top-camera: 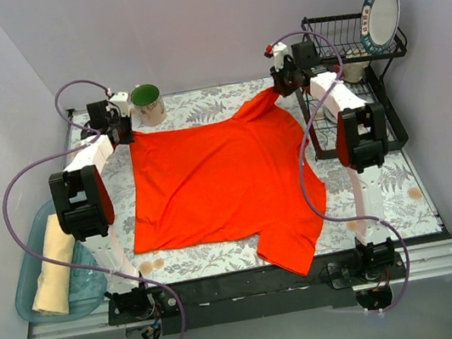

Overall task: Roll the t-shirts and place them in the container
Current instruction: Fold the T-shirt at the center of the board.

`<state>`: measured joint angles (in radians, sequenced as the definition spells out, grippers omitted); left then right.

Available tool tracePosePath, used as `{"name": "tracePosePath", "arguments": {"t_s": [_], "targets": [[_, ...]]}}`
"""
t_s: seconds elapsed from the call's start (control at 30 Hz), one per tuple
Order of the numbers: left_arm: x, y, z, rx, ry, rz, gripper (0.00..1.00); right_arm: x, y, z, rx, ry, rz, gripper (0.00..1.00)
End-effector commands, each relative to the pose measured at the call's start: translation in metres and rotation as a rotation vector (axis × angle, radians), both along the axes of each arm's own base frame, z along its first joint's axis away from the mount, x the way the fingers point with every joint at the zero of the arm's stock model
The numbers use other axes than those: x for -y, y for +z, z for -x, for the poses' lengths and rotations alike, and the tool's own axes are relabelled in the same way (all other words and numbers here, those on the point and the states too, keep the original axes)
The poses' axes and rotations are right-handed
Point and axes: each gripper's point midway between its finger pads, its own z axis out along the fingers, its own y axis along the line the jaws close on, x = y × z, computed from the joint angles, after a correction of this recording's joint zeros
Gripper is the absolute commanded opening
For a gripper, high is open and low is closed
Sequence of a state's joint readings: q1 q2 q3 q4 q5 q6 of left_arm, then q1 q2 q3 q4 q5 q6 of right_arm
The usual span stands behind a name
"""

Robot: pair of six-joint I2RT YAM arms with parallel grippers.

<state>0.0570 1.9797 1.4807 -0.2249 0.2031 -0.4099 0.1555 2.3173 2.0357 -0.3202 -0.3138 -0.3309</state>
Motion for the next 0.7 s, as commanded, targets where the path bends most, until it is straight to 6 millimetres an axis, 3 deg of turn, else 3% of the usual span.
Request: {"name": "tracePosePath", "arguments": {"t_s": [0.0, 0.03, 0.1, 0.13, 0.2, 0.27, 0.33, 0.37, 0.4, 0.47, 0.53, 0.67], "targets": [[0.016, 0.064, 0.022, 0.082, -0.061, 0.054, 0.00, 0.003, 0.083, 0.034, 0.110, 0.054, 0.014, 0.01], [0.017, 0.054, 0.035, 0.043, -0.071, 0.053, 0.00, 0.002, 0.083, 0.044, 0.101, 0.072, 0.016, 0.01], [0.022, 0.062, 0.053, 0.039, -0.103, 0.053, 0.00, 0.005, 0.087, 0.070, 0.084, 0.085, 0.023, 0.01], [0.023, 0.050, 0.067, 0.004, -0.114, 0.051, 0.00, 0.005, 0.087, 0.079, 0.081, 0.101, 0.026, 0.01], [0.024, 0.056, 0.083, 0.019, -0.155, 0.022, 0.00, 0.007, 0.085, 0.106, 0.055, 0.114, 0.036, 0.01], [0.024, 0.046, 0.102, -0.010, -0.191, -0.009, 0.00, 0.008, 0.091, 0.126, 0.055, 0.124, 0.037, 0.01], [0.024, 0.049, 0.116, -0.007, -0.217, -0.035, 0.00, 0.012, 0.073, 0.147, 0.004, 0.129, 0.045, 0.01], [0.024, 0.040, 0.124, -0.028, -0.229, -0.045, 0.00, 0.013, 0.080, 0.156, 0.014, 0.129, 0.044, 0.01], [0.022, 0.038, 0.129, -0.028, -0.250, -0.069, 0.00, 0.015, 0.064, 0.169, -0.031, 0.133, 0.049, 0.01], [0.022, 0.035, 0.140, -0.034, -0.270, -0.087, 0.00, 0.017, 0.066, 0.185, -0.036, 0.145, 0.052, 0.01], [0.020, 0.033, 0.144, -0.033, -0.290, -0.117, 0.00, 0.020, 0.048, 0.203, -0.074, 0.153, 0.069, 0.01], [0.012, 0.026, 0.148, -0.044, -0.302, -0.167, 0.00, 0.026, 0.039, 0.226, -0.082, 0.169, 0.097, 0.01]]}}
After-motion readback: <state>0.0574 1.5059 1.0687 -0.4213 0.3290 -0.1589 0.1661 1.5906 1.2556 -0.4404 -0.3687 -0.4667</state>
